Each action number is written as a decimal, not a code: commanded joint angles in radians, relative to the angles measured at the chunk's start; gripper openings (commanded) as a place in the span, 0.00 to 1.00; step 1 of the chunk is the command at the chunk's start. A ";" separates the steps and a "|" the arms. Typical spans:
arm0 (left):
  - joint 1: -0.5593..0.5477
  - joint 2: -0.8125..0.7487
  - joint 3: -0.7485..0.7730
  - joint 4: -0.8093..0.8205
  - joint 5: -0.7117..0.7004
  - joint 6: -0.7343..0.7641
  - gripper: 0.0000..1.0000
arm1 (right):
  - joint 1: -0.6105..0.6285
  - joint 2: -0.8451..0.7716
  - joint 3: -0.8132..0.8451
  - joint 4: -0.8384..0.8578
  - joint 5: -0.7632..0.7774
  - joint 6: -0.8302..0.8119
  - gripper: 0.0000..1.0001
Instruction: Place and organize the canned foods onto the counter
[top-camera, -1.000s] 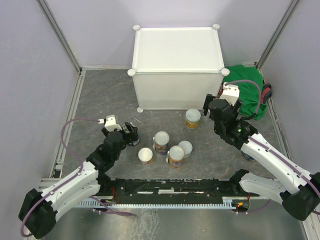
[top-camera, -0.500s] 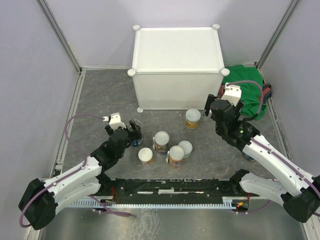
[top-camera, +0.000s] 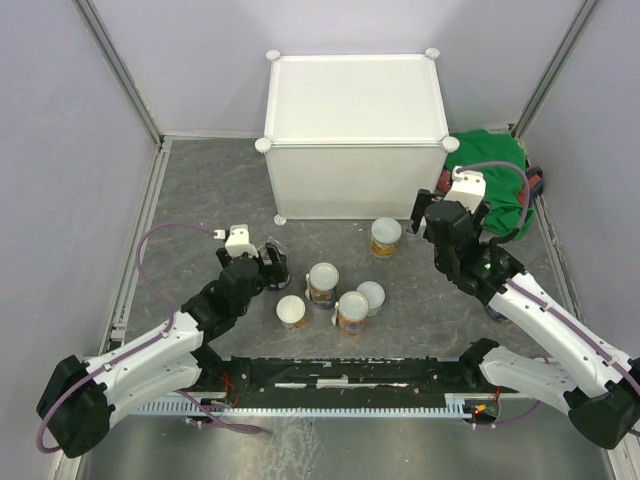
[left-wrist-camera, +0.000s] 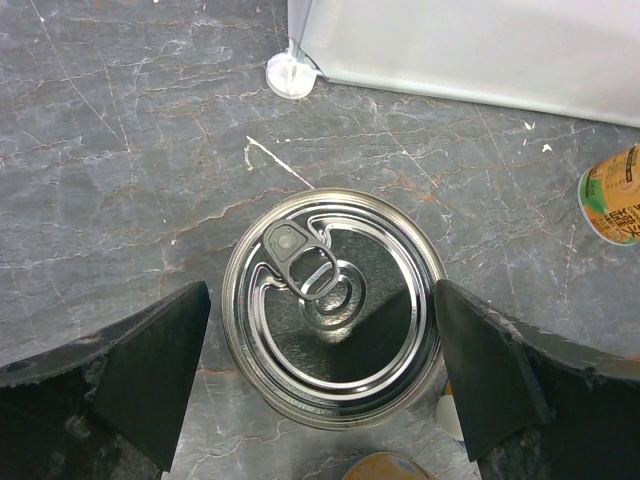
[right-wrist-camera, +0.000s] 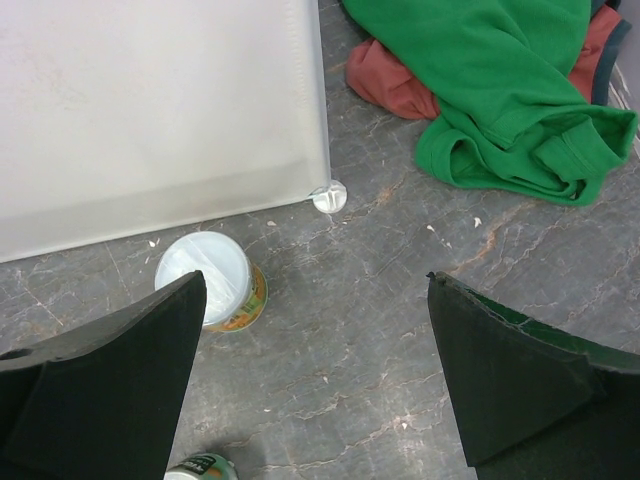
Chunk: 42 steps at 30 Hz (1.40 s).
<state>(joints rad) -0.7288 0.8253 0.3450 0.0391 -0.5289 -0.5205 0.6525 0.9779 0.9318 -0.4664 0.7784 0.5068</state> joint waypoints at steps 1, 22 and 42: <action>-0.009 -0.009 0.041 -0.038 0.064 0.048 0.99 | 0.003 -0.031 0.042 0.000 -0.007 -0.006 0.99; -0.009 -0.091 0.079 -0.098 0.179 0.038 0.99 | 0.003 -0.074 0.045 -0.038 -0.016 -0.007 0.99; -0.011 0.075 0.090 -0.034 0.133 0.048 0.99 | 0.002 -0.087 0.018 -0.026 -0.005 -0.015 0.99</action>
<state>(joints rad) -0.7330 0.8776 0.4084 -0.0677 -0.3683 -0.4938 0.6525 0.8902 0.9321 -0.5171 0.7605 0.5064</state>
